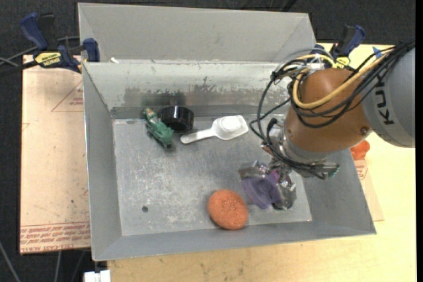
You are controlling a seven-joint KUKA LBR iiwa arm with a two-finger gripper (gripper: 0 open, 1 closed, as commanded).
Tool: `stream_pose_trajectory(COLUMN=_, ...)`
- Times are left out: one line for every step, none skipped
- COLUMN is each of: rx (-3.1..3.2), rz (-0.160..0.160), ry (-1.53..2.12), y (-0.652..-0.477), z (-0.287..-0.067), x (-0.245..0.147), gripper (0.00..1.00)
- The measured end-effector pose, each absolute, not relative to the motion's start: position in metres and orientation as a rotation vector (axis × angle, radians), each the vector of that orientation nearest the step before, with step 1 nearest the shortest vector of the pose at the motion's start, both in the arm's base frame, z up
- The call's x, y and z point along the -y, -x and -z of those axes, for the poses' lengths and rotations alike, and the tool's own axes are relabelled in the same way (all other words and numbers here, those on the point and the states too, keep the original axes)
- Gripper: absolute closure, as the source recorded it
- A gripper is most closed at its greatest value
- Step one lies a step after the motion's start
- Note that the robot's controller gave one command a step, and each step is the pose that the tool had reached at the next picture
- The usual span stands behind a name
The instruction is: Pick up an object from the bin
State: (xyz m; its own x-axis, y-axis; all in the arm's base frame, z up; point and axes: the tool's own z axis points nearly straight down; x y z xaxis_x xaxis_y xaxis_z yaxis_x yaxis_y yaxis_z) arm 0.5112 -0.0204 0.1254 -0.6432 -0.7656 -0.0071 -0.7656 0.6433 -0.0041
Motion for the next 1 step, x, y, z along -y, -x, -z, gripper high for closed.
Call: stream_pose_trajectory(rx=-2.844, rz=-0.003, ry=1.323, y=-0.5098, z=-0.1445, x=0.0201, gripper=1.00)
